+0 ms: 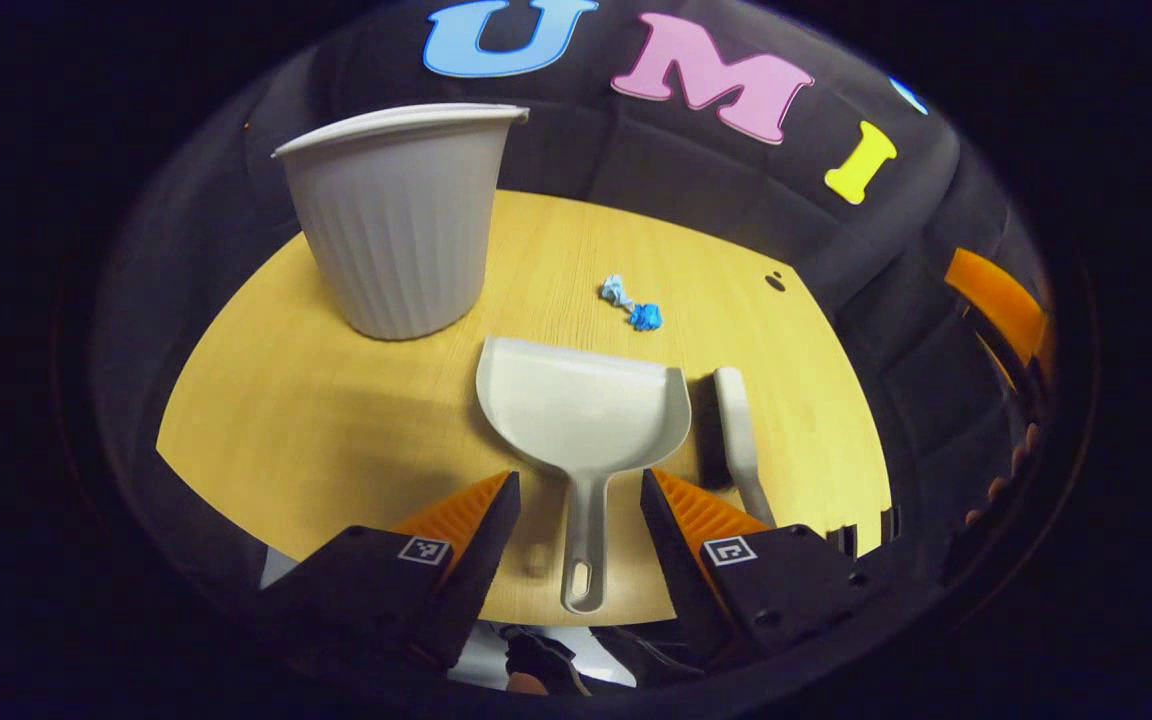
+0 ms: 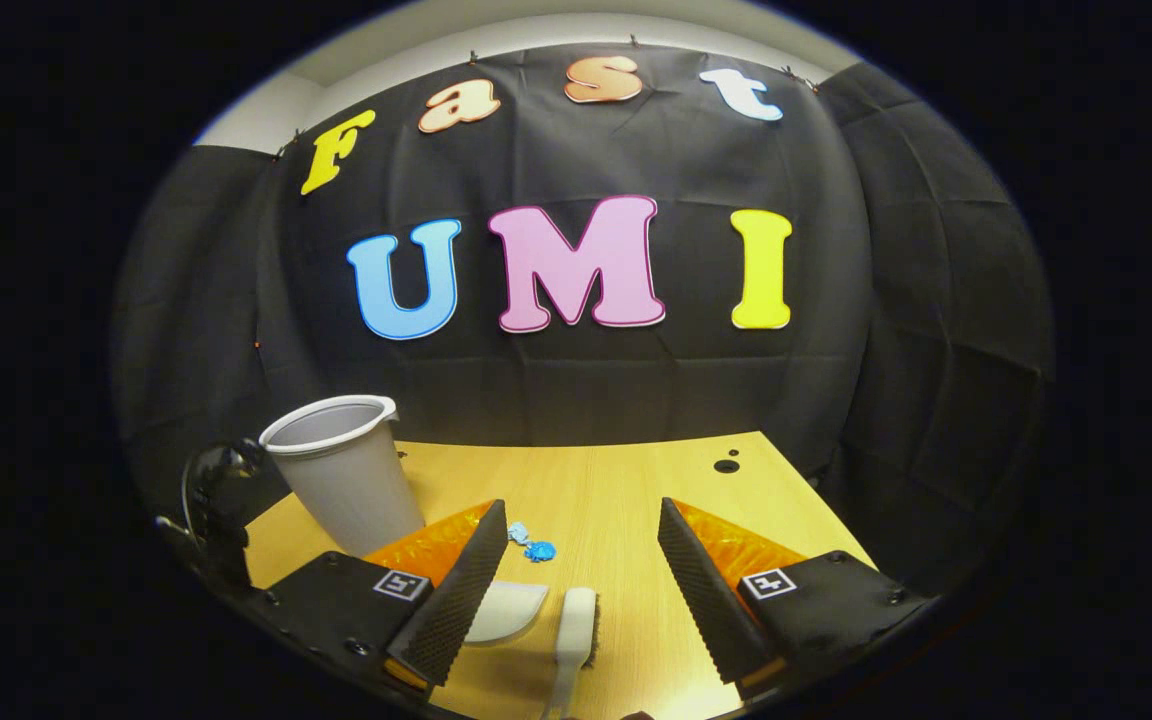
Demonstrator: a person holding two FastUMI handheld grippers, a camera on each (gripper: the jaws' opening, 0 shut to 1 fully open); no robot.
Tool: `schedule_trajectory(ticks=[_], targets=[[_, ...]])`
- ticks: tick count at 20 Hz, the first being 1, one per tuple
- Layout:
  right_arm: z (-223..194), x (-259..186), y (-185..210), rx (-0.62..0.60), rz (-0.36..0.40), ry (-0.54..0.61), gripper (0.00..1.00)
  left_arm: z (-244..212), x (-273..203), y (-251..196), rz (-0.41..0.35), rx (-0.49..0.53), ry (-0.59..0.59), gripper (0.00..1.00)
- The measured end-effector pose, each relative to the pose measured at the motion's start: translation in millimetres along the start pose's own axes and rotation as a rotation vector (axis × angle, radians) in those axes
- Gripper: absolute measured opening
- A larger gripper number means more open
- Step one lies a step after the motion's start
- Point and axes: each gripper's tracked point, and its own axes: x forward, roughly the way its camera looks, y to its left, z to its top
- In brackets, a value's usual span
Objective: Pick up the small broom and dustpan from the desktop, sweep the trash into the dustpan with the broom, and then empty the trash into the garbage bin.
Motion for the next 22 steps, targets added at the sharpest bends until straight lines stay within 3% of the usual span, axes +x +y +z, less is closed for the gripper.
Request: schedule_trajectory(ticks=[3,8,12,14,15,16,19,22], targets=[[-8,25,-8,0.011,0.042,0.042,0.98,-17,22,3,0.041,0.019,0.109,0.75],[-30,53,-10,0.023,0.151,0.128,0.98,-26,58,-7,0.101,-0.052,0.316,0.75],[-49,66,-10,0.075,0.225,0.192,0.97,-17,84,2,0.196,-0.003,0.45,0.75],[-69,67,-3,0.086,0.269,0.271,0.97,-18,91,-1,0.203,-0.007,0.523,0.72],[-79,64,-3,0.084,0.27,0.309,0.97,-17,94,-2,0.2,-0.014,0.549,0.53],[-86,61,-3,0.084,0.266,0.341,0.97,-18,96,-3,0.19,-0.025,0.567,0.47],[-102,52,6,0.086,0.256,0.414,0.97,-14,96,-2,0.155,0.008,0.598,0.35],[-129,33,25,0.086,0.255,0.554,0.97,-16,96,2,0.098,0.031,0.609,0.3]])
